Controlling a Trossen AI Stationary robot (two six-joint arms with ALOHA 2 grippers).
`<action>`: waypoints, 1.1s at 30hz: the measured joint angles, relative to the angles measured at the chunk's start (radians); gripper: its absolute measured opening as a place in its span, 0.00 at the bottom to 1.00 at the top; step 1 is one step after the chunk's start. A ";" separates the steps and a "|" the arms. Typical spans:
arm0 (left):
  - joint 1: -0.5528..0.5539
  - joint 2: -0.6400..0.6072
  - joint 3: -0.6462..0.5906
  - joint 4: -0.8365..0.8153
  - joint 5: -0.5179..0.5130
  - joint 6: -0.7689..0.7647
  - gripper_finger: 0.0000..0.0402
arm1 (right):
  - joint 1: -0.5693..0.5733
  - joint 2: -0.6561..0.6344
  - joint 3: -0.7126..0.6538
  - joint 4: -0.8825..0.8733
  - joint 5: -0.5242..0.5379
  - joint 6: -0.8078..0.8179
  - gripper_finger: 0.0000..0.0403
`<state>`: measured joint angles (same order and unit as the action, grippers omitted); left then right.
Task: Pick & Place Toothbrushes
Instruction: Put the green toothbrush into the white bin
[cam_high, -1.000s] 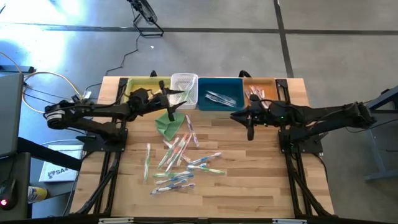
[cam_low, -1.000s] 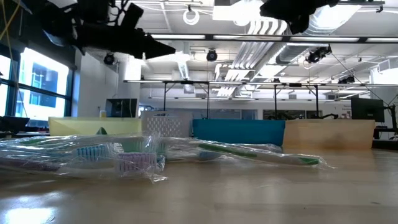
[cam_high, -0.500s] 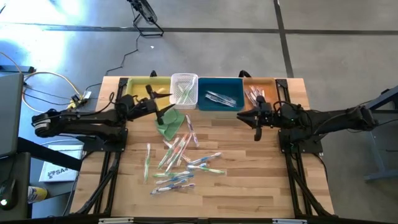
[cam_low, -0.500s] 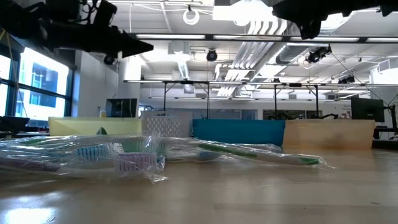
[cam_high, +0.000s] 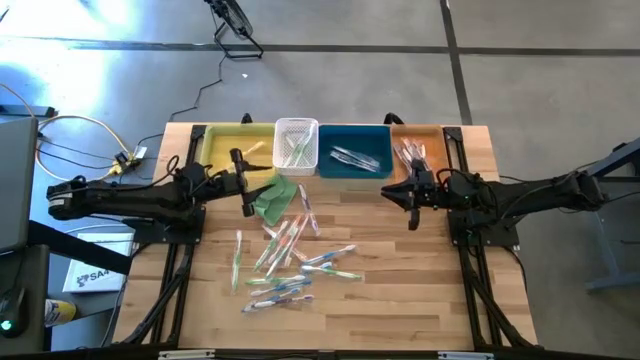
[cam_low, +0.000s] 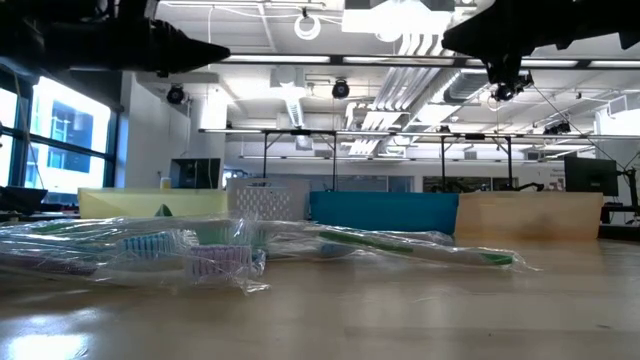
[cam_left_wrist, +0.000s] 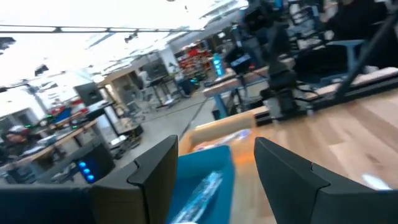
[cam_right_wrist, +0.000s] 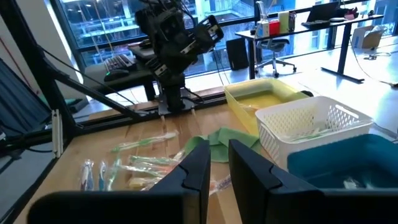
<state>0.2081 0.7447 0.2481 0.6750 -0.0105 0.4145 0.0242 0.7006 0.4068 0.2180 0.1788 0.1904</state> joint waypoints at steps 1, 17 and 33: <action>-0.013 -0.002 0.000 -0.009 0.000 0.000 0.51 | 0.000 0.000 0.000 0.000 -0.005 0.000 0.12; -0.078 -0.003 0.000 -0.043 0.035 0.008 0.51 | 0.000 0.036 0.000 -0.004 -0.208 -0.030 0.12; -0.078 -0.003 0.001 -0.121 0.135 -0.703 0.51 | 0.000 0.059 0.000 -0.005 -0.208 -0.038 0.12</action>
<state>0.1303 0.7418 0.2489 0.5544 0.1244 -0.2888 0.0245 0.7597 0.4072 0.2132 -0.0296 0.1526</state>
